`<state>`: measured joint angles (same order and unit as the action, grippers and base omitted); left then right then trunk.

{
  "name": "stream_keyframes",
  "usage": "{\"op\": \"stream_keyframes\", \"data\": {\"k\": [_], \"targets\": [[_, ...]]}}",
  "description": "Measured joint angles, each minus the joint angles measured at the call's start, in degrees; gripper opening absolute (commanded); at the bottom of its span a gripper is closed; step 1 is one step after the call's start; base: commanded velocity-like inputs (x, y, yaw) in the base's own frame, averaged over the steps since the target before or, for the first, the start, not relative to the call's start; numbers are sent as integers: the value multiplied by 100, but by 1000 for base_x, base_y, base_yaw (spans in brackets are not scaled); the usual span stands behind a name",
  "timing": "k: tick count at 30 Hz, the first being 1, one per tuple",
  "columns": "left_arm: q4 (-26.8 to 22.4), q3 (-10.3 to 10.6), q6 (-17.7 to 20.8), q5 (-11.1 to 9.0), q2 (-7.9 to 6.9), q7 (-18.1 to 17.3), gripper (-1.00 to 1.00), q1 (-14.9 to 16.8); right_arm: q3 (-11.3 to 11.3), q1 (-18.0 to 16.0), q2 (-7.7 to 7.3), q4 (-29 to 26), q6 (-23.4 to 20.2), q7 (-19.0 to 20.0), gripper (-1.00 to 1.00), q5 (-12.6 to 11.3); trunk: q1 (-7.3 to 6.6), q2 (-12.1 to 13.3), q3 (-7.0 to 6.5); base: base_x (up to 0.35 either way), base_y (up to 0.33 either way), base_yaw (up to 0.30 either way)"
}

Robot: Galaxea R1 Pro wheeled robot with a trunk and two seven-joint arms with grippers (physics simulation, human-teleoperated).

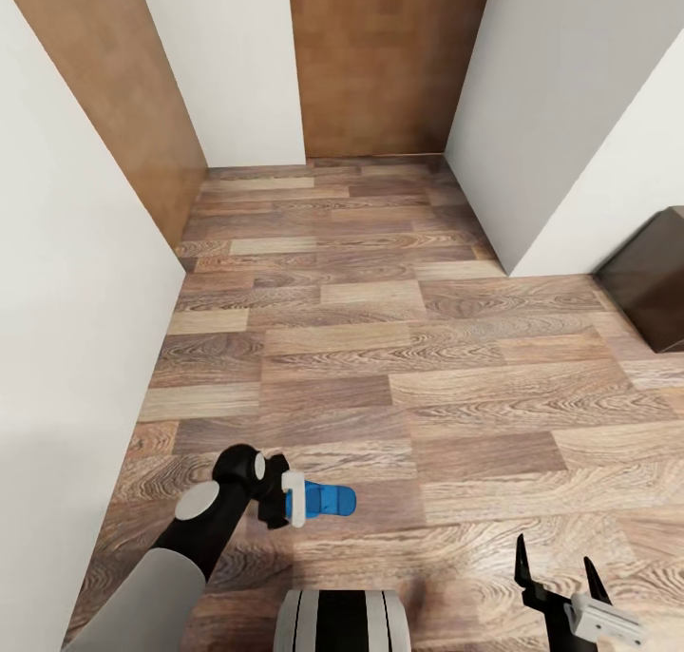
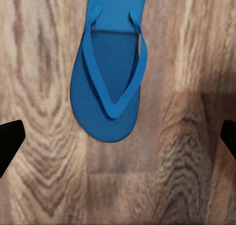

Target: In the bedroom, move the book from the bed onto either nightstand, and place the two sandals side by side next to the bed.

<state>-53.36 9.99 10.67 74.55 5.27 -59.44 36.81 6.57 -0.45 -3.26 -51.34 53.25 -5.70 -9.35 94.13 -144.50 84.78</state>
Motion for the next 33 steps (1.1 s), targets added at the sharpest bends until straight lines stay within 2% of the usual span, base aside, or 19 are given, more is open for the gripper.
{"op": "stream_keyframes", "data": {"k": [3, 11, 17, 18, 19, 20, 21, 22, 24, 27, 28, 29, 33], "targets": [[-96, 9, 3, 93, 0, -17, 100, 0, 15, -52, -9, -42, -54, -6, 100, 7, 0, 0, 0, 0, 0, 0], [-352, 13, 7, 95, 1, -22, 100, 0, 20, -311, -5, -300, -313, -12, 100, 50, 0, 0, 0, 0, 0, 0], [-543, 13, 7, 89, 8, -22, 100, 0, 13, -505, 3, -493, -510, -26, 100, 270, 0, 0, 0, 0, 0, 0], [-909, 13, 7, 88, 8, -23, 100, 0, 14, -893, 6, -685, -1780, -14, 100, 731, 0, 0, 0, 0, 0, 0], [-932, 11, 7, 89, 5, -23, 100, -1, 13, -1872, 10, -697, -1860, -9, 100, 825, 0, 0, 1, 0, 0, 0], [-928, 10, 7, 88, 4, -21, 100, 0, 10, -2541, 16, -705, -1868, -6, 100, 889, 0, 0, -1, 0, 0, 0], [-927, 8, 7, 88, 2, -22, 100, 0, 10, -2529, 20, -708, -1873, -5, 100, 919, 0, 0, 0, 0, 0, 0], [-926, 9, 7, 88, 1, -22, 100, -1, 10, -2673, 24, -707, -1877, -3, 100, 936, 0, 0, 0, 0, 0, 0], [-897, 8, 7, 88, 1, -22, 100, -3, 9, -3120, 23, -601, -2004, 6, 100, 951, 0, 0, -1, 0, 0, 0], [-835, 7, 7, 87, 0, -22, 100, -5, 9, -3587, 18, -318, -2906, 23, 100, 955, 0, 0, 0, 0, 0, 0], [-823, 6, 7, 83, -4, -22, 100, -6, 9, -3678, 17, -250, -3376, 30, 100, 954, 0, 0, 0, 0, 0, 0], [-819, 5, 7, 82, -6, -22, 100, -6, 9, -3714, 15, -222, -3589, 32, 100, 953, 0, 0, 0, 0, 0, 0], [-811, 5, 7, 80, -8, -23, 100, -7, -13, -3763, 19, -187, -3882, 36, 100, 958, 0, 0, 0, 0, 0, 0]]}}
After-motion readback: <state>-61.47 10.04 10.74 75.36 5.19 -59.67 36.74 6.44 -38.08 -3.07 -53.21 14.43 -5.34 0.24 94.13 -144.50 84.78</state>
